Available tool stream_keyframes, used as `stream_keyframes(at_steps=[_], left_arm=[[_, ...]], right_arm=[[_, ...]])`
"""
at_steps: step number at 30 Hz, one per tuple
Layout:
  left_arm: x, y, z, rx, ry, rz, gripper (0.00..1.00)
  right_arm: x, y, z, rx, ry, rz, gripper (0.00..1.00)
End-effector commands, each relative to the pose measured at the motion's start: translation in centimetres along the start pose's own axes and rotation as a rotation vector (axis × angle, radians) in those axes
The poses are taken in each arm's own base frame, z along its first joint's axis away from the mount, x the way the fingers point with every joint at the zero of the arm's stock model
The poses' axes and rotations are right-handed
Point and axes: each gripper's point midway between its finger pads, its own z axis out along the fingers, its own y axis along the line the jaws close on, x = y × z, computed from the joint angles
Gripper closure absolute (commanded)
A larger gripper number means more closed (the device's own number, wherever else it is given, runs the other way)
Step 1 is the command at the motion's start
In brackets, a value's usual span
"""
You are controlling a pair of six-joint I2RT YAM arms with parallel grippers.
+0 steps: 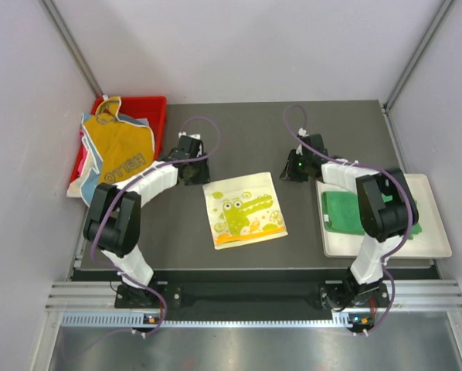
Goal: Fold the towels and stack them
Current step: Fold the towel
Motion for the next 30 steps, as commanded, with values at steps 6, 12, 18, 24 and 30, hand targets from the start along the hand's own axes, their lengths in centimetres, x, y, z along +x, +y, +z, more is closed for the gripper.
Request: stream_keyframes(at_steps=[6, 12, 18, 24, 30], left_arm=[[2.2, 1.7, 1.4, -0.065, 0.037, -0.009, 0.53], [2.8, 2.4, 2.6, -0.101, 0.052, -0.013, 0.56], [2.5, 3.3, 3.0, -0.160, 0.043, -0.012, 0.59], [1.6, 2.8, 3.4, -0.148, 0.029, -0.007, 0.60], [1.2, 1.9, 4.2, -0.112, 0.037, -0.001, 0.60]], right_arm=[[-4.9, 4.0, -1.7, -0.028, -0.122, -0.123, 0.73], [-4.7, 5.8, -0.8, 0.009, -0.115, -0.213, 0.70], [-4.1, 6.0, 0.8, 0.098, -0.085, -0.282, 0.69], [-3.5, 5.1, 2.2, 0.158, -0.058, -0.296, 0.68], [-2.9, 4.8, 2.5, 0.181, -0.054, -0.313, 0.65]])
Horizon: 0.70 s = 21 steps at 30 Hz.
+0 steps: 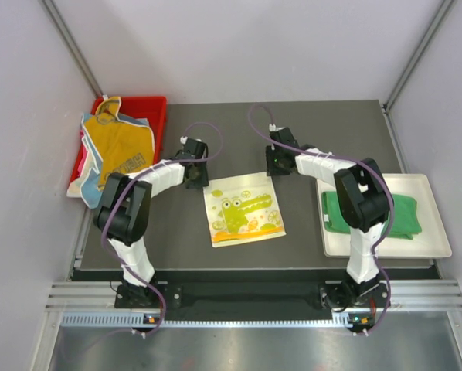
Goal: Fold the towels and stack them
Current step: Fold the towel
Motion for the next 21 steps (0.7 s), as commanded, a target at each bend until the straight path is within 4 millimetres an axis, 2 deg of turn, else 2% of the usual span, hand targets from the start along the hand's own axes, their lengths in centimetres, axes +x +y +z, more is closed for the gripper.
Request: stream_keyframes(at_steps=[1, 8, 12, 18, 21], left_arm=[[-0.7, -0.8, 0.8, 0.023, -0.008, 0.011, 0.60], [-1.8, -1.7, 2.0, 0.045, -0.009, 0.041, 0.60], [-2.2, -1.8, 2.3, 0.036, 0.002, 0.042, 0.60], [-2.9, -0.9, 0.7, -0.013, -0.031, 0.016, 0.60], [-3.6, -0.7, -0.6, -0.013, -0.066, 0.012, 0.56]], right_arm=[[-1.9, 0.5, -0.7, 0.015, -0.058, -0.023, 0.65], [-1.8, 0.2, -0.5, 0.028, -0.064, -0.011, 0.65], [-1.8, 0.6, -0.8, 0.003, -0.067, -0.007, 0.65], [-1.9, 1.3, -0.7, -0.034, -0.067, -0.017, 0.65], [-2.0, 1.3, -0.8, -0.037, -0.071, -0.018, 0.65]])
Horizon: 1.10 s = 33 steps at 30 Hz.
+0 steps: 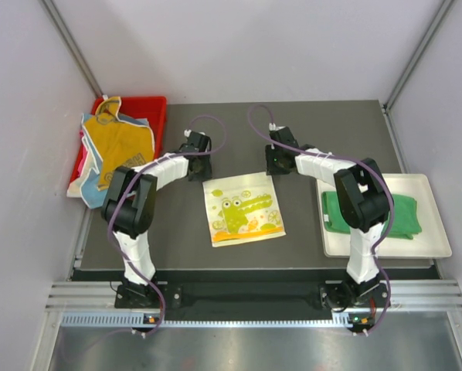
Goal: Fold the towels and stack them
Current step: Fold the towel
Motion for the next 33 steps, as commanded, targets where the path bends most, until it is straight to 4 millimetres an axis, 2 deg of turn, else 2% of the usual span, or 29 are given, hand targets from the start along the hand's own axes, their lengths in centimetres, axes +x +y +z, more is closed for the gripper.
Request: stream_keyframes(at_steps=[1, 7, 12, 16, 22, 33], left_arm=[[-1.4, 0.6, -2.9, -0.017, -0.058, -0.008, 0.55], [-3.0, -0.7, -5.4, 0.074, -0.118, -0.020, 0.49], [-1.6, -0.6, -6.0, 0.088, -0.075, -0.023, 0.49], [0.5, 0.3, -5.3, 0.056, -0.022, -0.028, 0.51], [2.6, 0.6, -3.9, 0.041, 0.031, -0.033, 0.51], [3.3, 0.8, -1.6, 0.004, 0.052, -0.038, 0.54]], right_arm=[[-1.5, 1.3, -0.8, -0.043, -0.052, -0.017, 0.65], [-1.7, 1.7, -1.2, -0.070, -0.069, -0.017, 0.65], [-1.8, 1.9, -1.5, -0.078, -0.073, -0.025, 0.64], [-1.5, 1.8, -1.4, -0.077, -0.062, -0.034, 0.64], [-1.2, 2.0, -1.2, -0.076, -0.049, -0.043, 0.64], [-0.3, 1.8, -0.5, -0.055, -0.014, -0.061, 0.69]])
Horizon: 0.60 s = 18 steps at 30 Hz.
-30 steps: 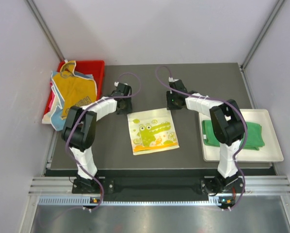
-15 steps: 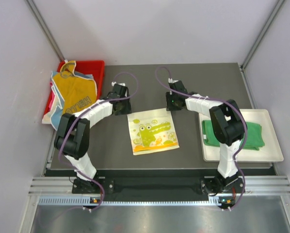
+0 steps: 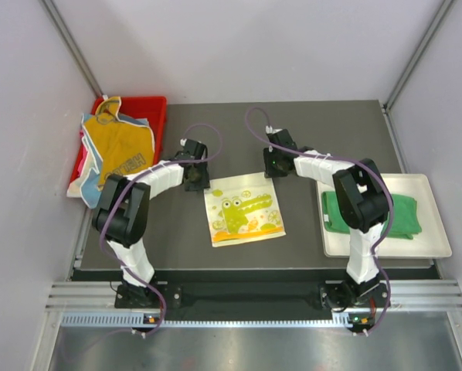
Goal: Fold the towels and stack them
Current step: Fold the towel
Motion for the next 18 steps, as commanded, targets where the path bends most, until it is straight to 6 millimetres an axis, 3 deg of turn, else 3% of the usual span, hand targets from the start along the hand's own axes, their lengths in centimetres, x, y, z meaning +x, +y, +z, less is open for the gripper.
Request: stream_keyframes(at_steps=[1, 9, 14, 18], left_arm=[[-0.6, -0.1, 0.8, -0.015, -0.023, -0.013, 0.55], [-1.0, -0.2, 1.8, -0.024, -0.031, -0.021, 0.57], [-1.6, -1.0, 2.5, 0.004, -0.027, -0.004, 0.60], [-1.3, -1.1, 2.5, 0.004, -0.006, -0.014, 0.62]], right_arm=[[-1.1, 0.8, -0.5, -0.005, -0.027, -0.025, 0.70], [-0.7, 0.2, 0.0, 0.019, -0.019, -0.017, 0.76], [-0.8, 0.4, 0.1, 0.013, -0.025, 0.001, 0.85], [-0.9, 0.3, 0.3, 0.009, -0.023, 0.005, 0.82]])
